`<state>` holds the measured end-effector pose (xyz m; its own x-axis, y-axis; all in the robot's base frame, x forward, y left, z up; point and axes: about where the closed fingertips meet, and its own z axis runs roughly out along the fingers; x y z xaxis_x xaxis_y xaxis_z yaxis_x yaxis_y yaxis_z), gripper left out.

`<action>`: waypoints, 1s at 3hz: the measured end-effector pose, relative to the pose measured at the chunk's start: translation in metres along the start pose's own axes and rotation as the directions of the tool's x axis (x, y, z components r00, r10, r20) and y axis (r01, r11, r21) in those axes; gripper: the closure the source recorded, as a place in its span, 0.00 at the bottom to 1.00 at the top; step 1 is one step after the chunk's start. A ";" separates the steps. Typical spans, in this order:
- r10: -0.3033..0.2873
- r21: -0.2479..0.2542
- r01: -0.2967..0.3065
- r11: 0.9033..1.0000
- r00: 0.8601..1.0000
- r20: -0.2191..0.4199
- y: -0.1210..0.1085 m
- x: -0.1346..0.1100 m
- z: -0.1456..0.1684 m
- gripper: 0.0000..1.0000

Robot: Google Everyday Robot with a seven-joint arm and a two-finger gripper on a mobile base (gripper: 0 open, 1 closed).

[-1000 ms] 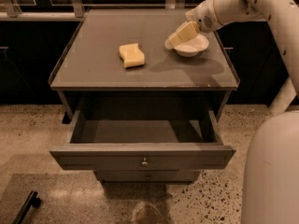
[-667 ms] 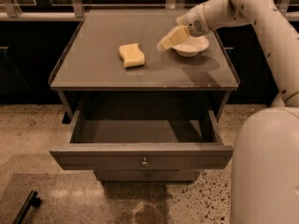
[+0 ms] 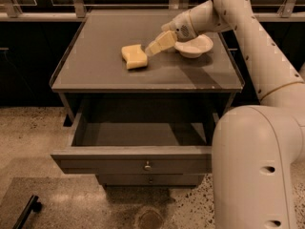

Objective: Place sponge into top drawer

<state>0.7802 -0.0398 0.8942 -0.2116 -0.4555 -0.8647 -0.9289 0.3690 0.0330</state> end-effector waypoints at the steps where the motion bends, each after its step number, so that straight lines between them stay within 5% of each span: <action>1: -0.005 -0.034 0.005 0.999 1.000 0.010 0.003 -0.007 0.016 0.00; 3: -0.028 -0.024 0.028 0.999 0.999 -0.038 0.002 -0.010 0.040 0.00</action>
Offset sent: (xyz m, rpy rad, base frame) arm 0.0145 0.0397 -0.0038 -0.0018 0.0139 0.0667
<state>0.7930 -0.0019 0.8829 -0.1965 -0.4963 -0.8456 -0.9415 0.3363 0.0214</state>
